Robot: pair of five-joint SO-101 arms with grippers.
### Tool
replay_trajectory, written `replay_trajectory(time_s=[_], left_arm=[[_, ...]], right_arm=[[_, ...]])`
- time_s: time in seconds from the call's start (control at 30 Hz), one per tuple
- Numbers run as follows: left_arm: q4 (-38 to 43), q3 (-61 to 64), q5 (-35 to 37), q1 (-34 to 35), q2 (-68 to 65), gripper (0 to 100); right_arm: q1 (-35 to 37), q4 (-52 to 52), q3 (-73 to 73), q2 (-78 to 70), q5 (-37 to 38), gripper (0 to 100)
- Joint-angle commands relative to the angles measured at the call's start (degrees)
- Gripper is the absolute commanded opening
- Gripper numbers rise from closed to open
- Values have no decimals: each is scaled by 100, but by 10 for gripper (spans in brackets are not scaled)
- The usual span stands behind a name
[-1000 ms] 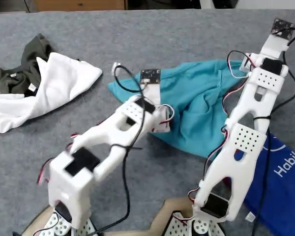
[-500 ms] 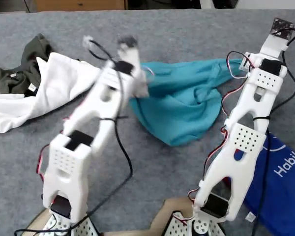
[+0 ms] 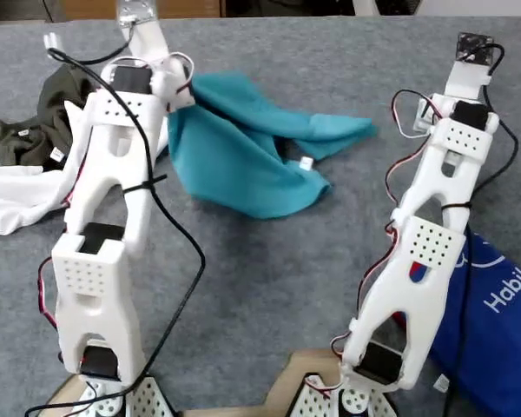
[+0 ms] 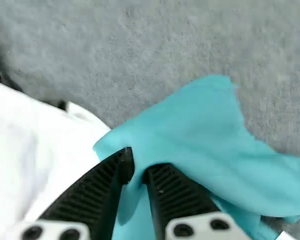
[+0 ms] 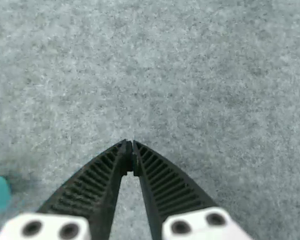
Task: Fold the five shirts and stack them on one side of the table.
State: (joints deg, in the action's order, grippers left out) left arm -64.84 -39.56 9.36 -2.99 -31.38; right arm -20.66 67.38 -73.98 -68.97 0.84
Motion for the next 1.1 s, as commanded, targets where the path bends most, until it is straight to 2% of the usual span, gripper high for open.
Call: replay_trajectory(time_s=[0.0, 0.2, 0.37, 0.53, 0.73, 0.87, 1.07], left_arm=[[149, -299, -26, 9, 57, 67], [-316, -167, 422, -510, 57, 240], [-607, -211, 378, -1029, 127, 247], [-1591, -967, 422, -2110, 101, 247], [-1635, -1292, 1530, -2848, -549, 243], [-1618, -1723, 2295, -2919, -1332, 243], [-1635, -3007, 2892, -2963, -2396, 243]], right_arm=[[84, 18, -242, 40, 53, 5], [84, 18, -224, 40, 53, 5], [92, 18, -215, 40, 53, 5], [84, 18, -215, 31, 53, 5], [40, 18, -215, 31, 53, 5], [40, 18, -215, 31, 53, 5], [40, 18, -215, 31, 62, 5]])
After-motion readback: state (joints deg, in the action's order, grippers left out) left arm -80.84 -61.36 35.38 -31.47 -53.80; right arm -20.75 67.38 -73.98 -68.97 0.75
